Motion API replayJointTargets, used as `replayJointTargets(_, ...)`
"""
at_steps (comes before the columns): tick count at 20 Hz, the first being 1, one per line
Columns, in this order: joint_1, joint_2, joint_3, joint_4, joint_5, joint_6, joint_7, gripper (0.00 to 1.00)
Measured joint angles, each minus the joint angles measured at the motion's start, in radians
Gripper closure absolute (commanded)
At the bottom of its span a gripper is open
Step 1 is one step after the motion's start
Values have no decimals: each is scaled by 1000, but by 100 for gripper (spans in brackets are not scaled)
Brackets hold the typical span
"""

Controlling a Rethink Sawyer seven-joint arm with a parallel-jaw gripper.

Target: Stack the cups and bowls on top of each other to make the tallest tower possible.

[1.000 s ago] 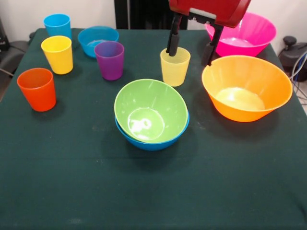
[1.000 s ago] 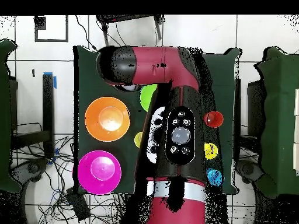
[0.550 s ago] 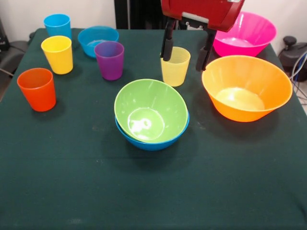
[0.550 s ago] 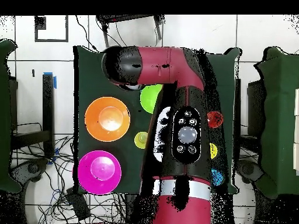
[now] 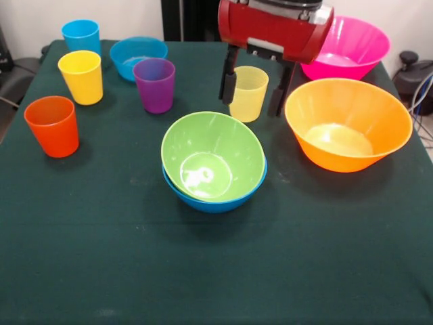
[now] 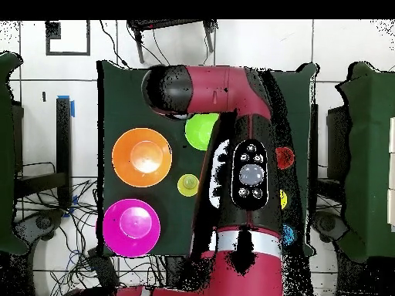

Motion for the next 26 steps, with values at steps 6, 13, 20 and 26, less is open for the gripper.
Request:
replayJointTargets(6, -8, 23, 3, 0, -10, -10, 0, 0)
replayJointTargets(13, -6, 42, 1, 0, -12, -14, 0, 0)
replayJointTargets(20, 44, 59, -17, 0, -12, -14, 0, 0)
replayJointTargets(26, 112, 60, -25, 0, -12, -14, 0, 0)
